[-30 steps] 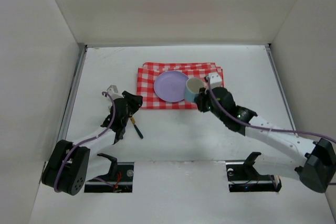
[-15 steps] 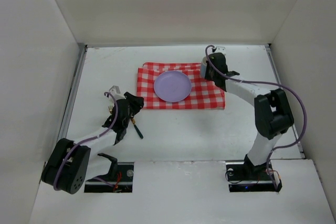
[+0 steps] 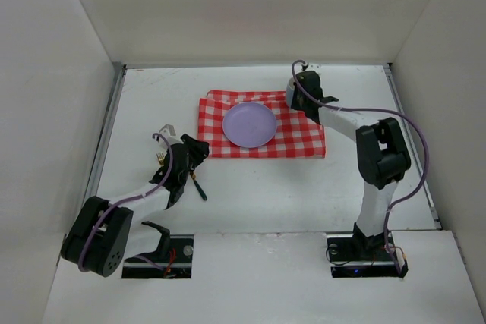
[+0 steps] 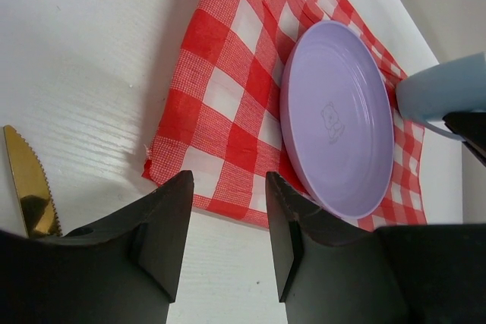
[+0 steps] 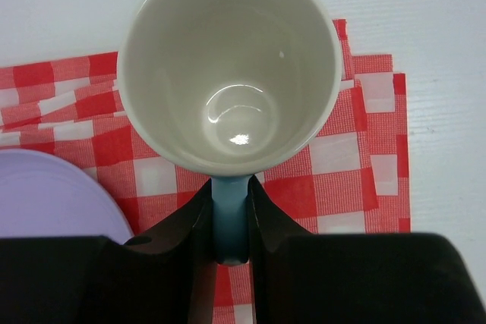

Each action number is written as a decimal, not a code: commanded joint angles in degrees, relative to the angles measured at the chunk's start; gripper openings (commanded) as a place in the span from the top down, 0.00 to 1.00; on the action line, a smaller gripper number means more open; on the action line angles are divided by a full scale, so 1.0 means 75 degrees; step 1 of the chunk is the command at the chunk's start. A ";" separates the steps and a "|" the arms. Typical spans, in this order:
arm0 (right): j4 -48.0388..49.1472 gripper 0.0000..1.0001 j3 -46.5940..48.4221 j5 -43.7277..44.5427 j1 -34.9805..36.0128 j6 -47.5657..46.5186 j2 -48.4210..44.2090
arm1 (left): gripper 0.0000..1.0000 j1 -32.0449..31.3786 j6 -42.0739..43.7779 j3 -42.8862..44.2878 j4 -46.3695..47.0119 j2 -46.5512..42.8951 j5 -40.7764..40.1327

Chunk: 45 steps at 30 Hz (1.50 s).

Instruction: Set the dinner table for one person

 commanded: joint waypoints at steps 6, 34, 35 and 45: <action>0.1036 0.57 0.0227 0.0405 0.0010 -0.0119 0.0068 | 0.59 0.0003 0.0184 0.0065 0.0400 0.0082 -0.0133; 0.1997 0.71 -0.2342 -0.0286 0.6020 0.0994 -0.1916 | 0.87 -0.0266 0.0665 0.1190 -0.3629 -0.3759 -0.2909; 0.1939 0.65 -0.2084 -0.0216 0.6173 0.0924 -0.1599 | 0.85 -0.0220 0.0607 0.1202 -0.3852 -0.4040 -0.3015; 0.1564 0.51 -0.0641 0.0148 0.6631 0.0759 0.0184 | 0.75 0.1045 0.0254 0.1120 -0.4370 -0.4302 -0.2782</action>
